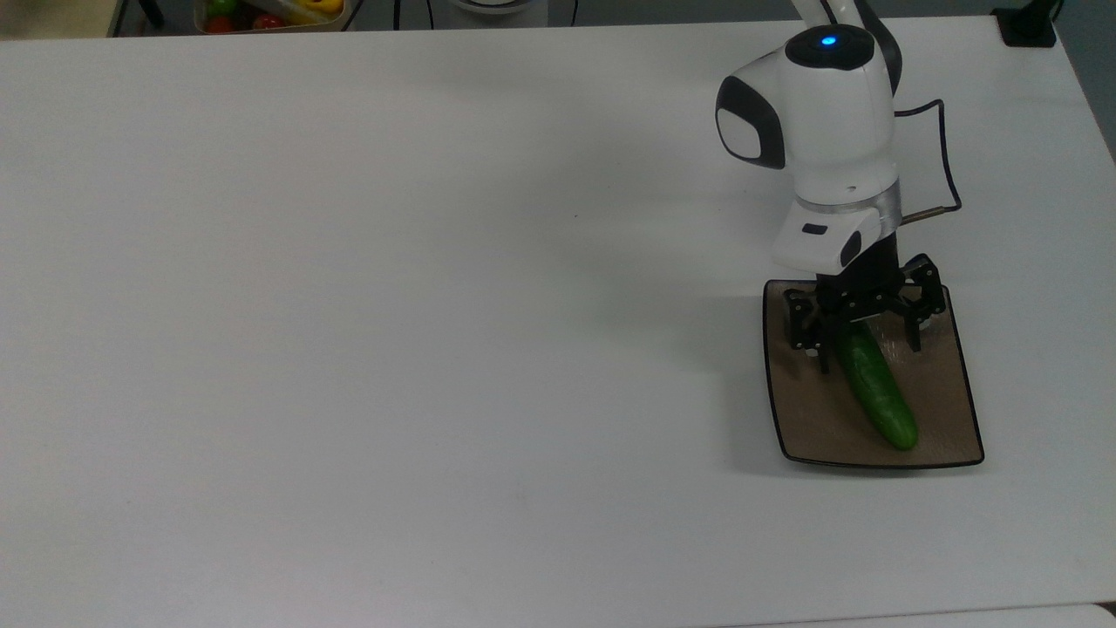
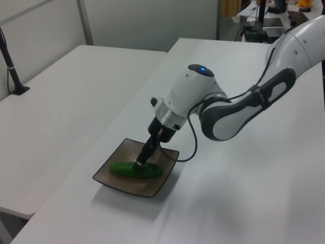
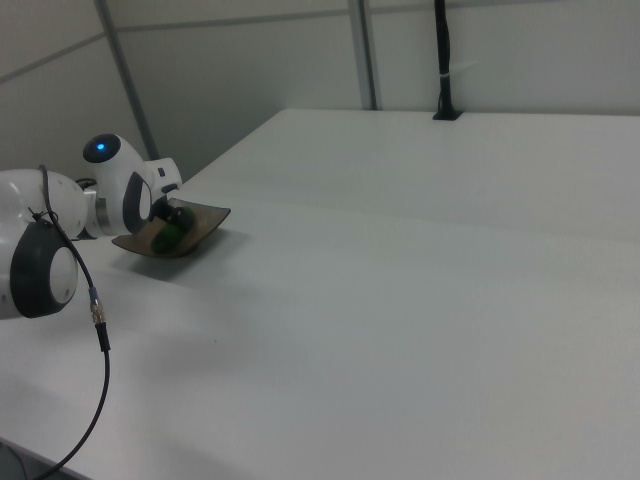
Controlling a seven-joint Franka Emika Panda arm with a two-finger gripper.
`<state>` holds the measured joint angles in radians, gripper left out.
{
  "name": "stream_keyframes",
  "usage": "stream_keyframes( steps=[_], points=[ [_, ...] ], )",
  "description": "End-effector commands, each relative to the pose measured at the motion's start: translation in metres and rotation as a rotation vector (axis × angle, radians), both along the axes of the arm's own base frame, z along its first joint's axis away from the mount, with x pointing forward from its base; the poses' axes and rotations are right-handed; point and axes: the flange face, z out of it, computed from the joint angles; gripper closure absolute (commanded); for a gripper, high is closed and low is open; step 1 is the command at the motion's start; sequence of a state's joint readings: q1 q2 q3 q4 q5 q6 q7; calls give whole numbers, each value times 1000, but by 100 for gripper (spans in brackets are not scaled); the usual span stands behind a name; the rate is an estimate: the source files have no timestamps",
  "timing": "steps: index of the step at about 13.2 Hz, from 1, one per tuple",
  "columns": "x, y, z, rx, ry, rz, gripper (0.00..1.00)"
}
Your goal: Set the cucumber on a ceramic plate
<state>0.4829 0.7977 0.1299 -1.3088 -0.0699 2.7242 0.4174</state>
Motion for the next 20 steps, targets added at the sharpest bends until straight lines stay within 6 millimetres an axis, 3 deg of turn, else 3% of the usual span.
stream_keyframes(
  steps=[1, 3, 9, 12, 13, 15, 20],
  points=[
    [-8, -3, 36, -3, -37, -13, 0],
    [-16, -12, 61, -4, -48, -17, 0],
    [-35, -75, 134, -157, 105, -85, 0],
    [-55, -121, 183, -247, 242, -143, 0],
    [-68, -148, 198, -294, 321, -176, 0],
    [-88, -186, 219, -324, 394, -224, 0],
    [-123, -252, 261, -345, 480, -314, 0]
  ],
)
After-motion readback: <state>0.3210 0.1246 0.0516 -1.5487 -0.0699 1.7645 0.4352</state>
